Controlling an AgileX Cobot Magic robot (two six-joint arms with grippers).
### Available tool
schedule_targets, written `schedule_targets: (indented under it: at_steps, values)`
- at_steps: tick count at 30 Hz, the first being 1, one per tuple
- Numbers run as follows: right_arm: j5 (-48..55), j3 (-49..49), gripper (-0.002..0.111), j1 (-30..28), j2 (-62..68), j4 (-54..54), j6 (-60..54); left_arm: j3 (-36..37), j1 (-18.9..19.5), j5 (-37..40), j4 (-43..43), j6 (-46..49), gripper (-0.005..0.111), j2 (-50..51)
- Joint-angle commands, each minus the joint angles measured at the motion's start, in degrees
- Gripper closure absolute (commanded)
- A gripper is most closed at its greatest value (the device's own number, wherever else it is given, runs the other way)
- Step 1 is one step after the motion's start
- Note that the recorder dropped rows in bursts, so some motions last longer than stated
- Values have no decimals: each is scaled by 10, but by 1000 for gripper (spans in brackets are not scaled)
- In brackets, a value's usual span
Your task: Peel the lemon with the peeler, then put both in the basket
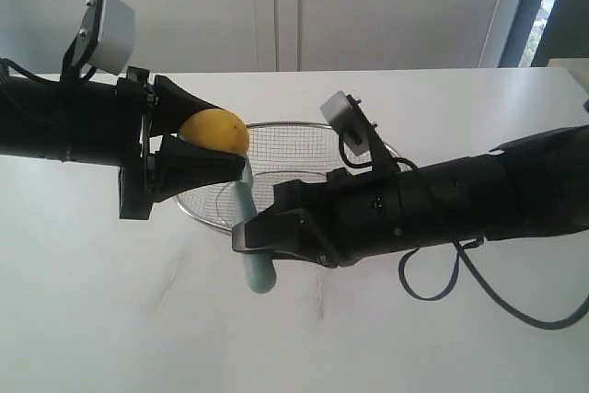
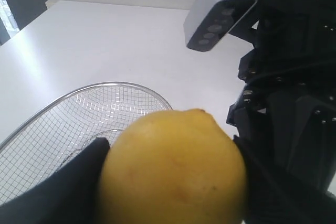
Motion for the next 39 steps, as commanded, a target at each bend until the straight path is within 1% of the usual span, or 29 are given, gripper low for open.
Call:
schedule_targets:
  at_steps: [1, 16, 22, 25, 29, 33, 39]
  values:
    - [46, -2, 108, -16, -6, 7, -11, 2, -1, 14, -13, 32, 107, -5]
    - [126, -1, 108, -77, -7, -8, -13, 2, -1, 14, -13, 32, 107, -5]
    - [146, -1, 108, -98, -30, -13, -13, 2, -1, 14, -13, 32, 107, -5]
    - [150, -1, 108, -112, -55, -23, -12, 2, -1, 14, -13, 32, 107, -5]
    - [184, -1, 108, -145, -104, -30, -11, 2, -1, 14, -13, 32, 107, -5]
    - [184, -1, 108, -179, -154, -44, 0, 2, -1, 14, -13, 32, 107, -5]
    - [184, -1, 108, -222, -240, -111, 49, 2, -1, 15, -13, 32, 107, -5]
